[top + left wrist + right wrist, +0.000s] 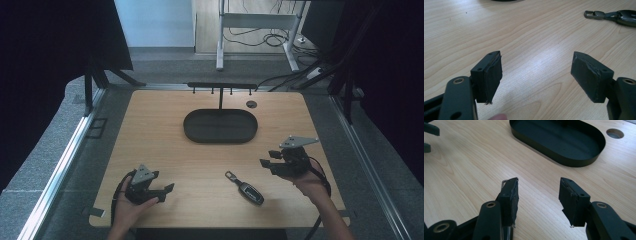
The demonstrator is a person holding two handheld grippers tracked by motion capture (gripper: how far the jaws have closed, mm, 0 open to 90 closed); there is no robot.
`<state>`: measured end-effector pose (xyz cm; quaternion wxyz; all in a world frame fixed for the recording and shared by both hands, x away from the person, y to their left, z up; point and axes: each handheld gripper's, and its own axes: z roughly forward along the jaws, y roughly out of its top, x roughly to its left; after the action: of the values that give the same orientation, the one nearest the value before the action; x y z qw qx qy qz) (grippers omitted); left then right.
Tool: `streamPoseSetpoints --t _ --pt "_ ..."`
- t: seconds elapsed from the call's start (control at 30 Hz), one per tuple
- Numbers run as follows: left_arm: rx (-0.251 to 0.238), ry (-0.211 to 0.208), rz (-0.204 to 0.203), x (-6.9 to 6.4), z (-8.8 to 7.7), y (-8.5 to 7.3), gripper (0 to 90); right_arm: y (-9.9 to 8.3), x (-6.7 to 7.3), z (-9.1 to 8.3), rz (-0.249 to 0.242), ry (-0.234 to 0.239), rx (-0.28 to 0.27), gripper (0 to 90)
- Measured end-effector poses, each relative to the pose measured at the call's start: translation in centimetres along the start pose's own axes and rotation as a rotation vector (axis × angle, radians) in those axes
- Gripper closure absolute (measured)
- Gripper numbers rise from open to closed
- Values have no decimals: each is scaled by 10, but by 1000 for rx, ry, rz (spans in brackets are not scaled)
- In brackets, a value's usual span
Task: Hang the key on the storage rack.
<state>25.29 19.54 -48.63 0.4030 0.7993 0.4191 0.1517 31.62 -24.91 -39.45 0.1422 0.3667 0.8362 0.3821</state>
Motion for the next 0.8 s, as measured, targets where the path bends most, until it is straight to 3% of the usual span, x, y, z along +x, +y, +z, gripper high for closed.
streamPoseSetpoints --t 0.33,0.8 --pt "4 -2 -1 -3 0 1 255 5 6 10 -25 23 43 505" --pt "12 -5 1 -4 0 0 255 23 27 28 -98 47 133 503"
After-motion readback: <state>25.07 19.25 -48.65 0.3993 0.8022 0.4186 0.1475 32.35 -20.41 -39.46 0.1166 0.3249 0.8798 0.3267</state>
